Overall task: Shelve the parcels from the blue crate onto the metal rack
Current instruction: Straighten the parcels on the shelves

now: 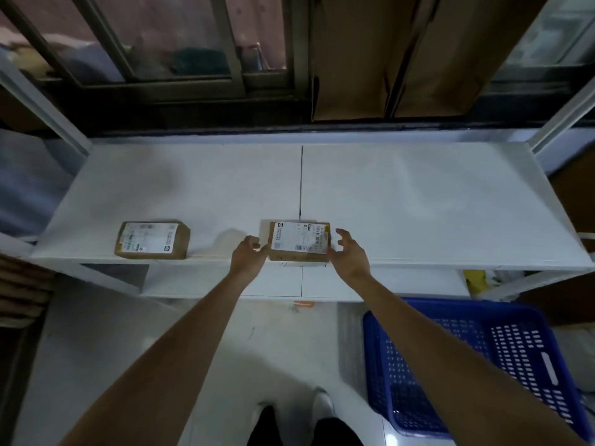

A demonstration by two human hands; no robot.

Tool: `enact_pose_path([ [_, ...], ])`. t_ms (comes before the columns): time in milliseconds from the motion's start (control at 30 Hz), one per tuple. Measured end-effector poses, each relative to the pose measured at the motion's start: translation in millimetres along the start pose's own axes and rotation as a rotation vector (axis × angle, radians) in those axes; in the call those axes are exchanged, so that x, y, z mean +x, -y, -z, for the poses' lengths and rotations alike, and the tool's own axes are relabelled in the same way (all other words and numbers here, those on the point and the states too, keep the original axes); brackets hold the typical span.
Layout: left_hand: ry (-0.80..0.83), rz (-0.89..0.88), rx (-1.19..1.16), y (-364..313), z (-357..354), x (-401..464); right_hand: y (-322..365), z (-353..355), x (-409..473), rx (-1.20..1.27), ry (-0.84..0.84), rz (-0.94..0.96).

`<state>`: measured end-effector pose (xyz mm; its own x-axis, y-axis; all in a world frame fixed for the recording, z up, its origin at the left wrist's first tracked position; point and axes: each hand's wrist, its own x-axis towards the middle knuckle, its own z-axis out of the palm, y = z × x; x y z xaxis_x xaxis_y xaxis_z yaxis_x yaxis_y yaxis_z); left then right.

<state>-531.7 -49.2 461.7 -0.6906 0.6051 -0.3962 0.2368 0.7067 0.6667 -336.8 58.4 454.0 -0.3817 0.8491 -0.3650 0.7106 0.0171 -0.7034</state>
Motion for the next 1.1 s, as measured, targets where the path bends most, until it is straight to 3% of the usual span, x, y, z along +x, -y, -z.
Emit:
enact_pose_path([
  [833, -0.033, -0.019, -0.244, 15, -31, 29, -7, -19, 18, 0.063, -0.010, -0.021],
  [1100, -0.045, -0.034, -0.219, 16, -33, 27, -7, -19, 16, 0.052, -0.013, -0.021],
])
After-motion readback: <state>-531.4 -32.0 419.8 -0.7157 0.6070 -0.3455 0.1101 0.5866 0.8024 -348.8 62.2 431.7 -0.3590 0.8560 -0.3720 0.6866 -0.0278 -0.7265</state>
